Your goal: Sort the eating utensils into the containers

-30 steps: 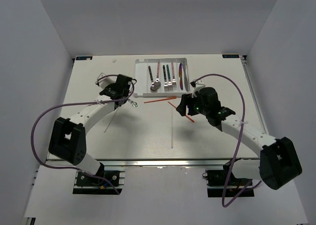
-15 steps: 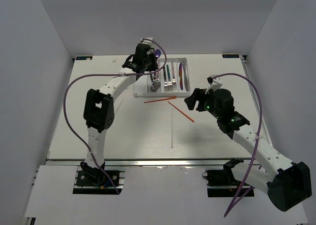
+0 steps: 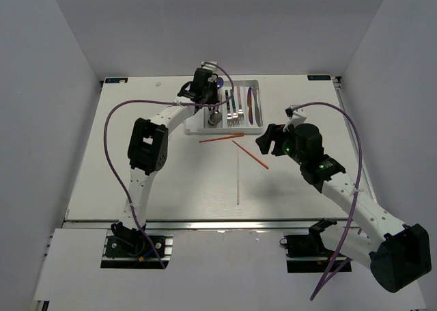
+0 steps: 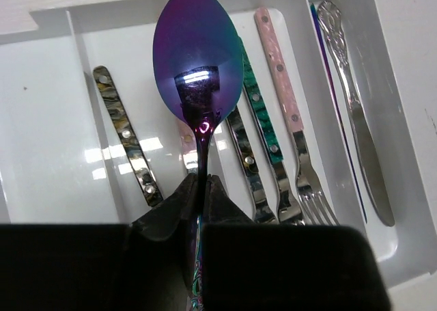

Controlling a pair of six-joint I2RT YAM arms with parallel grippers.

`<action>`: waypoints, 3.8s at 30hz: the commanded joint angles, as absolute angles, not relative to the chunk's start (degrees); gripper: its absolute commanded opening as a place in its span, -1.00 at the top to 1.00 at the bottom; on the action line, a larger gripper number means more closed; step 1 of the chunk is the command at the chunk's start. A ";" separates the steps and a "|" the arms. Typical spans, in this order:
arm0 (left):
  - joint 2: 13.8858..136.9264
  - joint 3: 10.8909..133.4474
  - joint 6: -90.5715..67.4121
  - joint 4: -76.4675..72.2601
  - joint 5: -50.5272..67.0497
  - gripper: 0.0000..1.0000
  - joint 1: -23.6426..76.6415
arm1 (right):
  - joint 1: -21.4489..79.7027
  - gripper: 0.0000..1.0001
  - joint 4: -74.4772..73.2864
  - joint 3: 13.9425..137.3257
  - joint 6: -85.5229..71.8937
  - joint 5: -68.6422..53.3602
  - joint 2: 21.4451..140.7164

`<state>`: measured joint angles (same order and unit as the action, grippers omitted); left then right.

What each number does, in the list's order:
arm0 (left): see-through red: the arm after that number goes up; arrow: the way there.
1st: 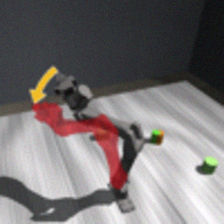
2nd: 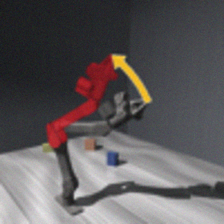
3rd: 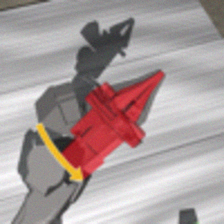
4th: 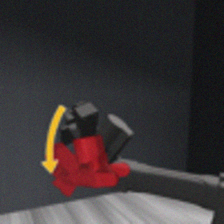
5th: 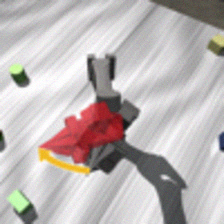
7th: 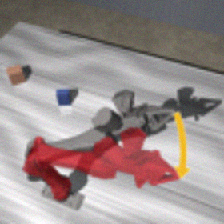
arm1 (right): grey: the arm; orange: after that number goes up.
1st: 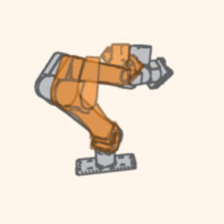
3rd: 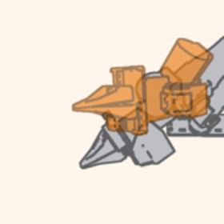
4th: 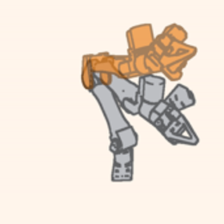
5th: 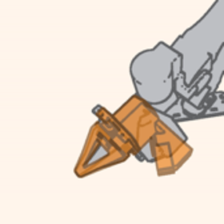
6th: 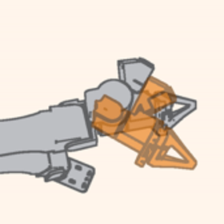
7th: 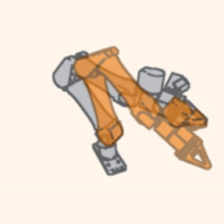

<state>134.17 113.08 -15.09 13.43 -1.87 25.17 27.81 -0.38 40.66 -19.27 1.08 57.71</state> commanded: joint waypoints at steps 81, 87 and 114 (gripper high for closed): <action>64.16 47.13 -45.08 -5.92 21.35 -0.96 24.34 | 29.09 1.00 -11.19 51.69 -7.45 -18.97 77.52; 67.58 44.12 -46.14 -16.68 20.57 -0.96 30.40 | 29.53 1.00 20.00 43.16 -34.60 -32.40 74.10; 79.96 60.33 -37.55 0.22 9.69 1.00 30.77 | 35.77 0.01 21.90 47.64 -40.70 -24.02 74.98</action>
<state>77.87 52.40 -43.77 -10.26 16.62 31.99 35.44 23.57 45.78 -41.98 -29.87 77.23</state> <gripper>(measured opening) 0.061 0.403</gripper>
